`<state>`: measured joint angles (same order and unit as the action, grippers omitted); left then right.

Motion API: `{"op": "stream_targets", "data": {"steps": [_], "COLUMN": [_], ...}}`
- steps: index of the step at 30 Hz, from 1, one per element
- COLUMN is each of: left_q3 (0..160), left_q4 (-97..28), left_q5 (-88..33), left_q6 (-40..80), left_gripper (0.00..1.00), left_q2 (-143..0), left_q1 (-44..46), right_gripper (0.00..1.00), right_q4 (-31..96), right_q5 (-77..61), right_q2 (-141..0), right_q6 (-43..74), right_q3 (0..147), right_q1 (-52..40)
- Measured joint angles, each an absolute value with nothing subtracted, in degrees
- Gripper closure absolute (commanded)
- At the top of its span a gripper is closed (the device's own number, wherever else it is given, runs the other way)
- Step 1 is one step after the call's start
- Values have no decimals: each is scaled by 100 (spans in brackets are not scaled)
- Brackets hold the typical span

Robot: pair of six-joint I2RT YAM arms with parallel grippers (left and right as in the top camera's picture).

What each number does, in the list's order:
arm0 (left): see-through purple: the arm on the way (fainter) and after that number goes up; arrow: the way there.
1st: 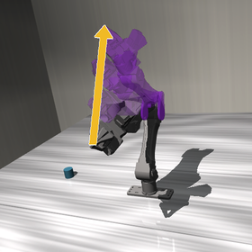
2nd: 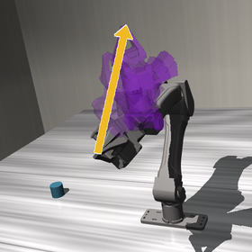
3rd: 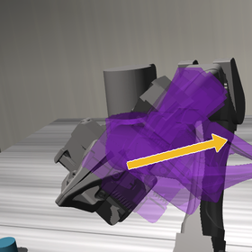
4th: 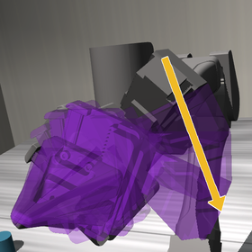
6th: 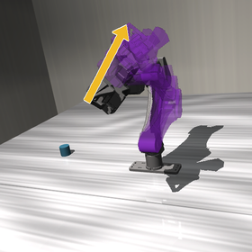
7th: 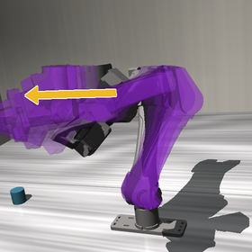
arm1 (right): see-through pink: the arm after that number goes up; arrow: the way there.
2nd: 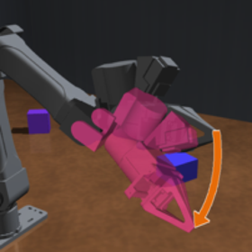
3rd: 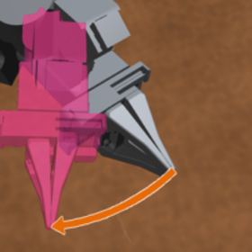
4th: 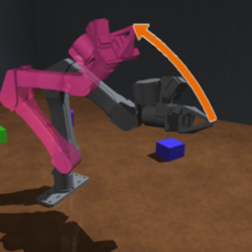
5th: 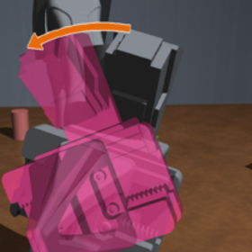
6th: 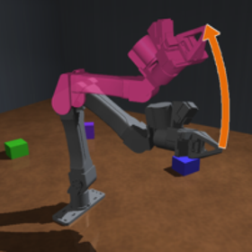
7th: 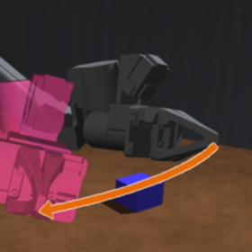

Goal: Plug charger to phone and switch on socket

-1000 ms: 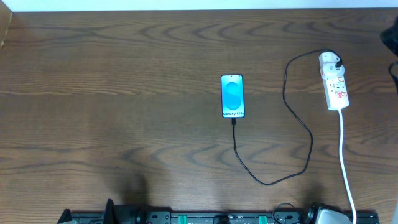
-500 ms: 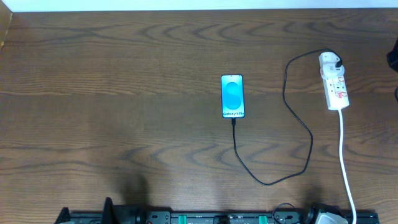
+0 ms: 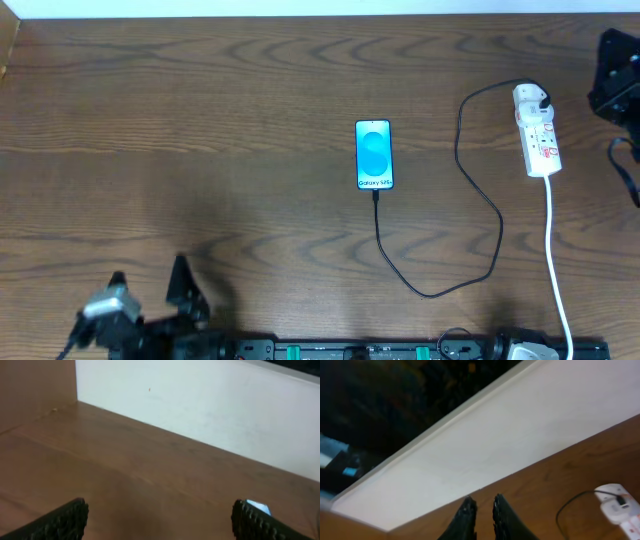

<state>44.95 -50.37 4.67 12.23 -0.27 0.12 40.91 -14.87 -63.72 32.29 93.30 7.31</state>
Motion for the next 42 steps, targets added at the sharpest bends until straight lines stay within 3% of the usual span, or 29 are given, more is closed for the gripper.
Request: {"op": "stream_targets", "data": {"steps": [11, 42], "left_q3": [2689, 178], "left_q4": [-3076, -204], "left_q5": [467, 351], "left_q6": [1225, 1225], "left_gripper": [9, 9], "left_q2": [-30, -38], "left_q1": [12, 12], "right_gripper": [85, 83], "right_q4": [4104, 4215], "right_q5": [-1494, -1232], "right_q2": [-6372, -6372], "right_q6": [3229, 3201], "right_q3": [9327, 9325], "right_q1": [357, 336]}}
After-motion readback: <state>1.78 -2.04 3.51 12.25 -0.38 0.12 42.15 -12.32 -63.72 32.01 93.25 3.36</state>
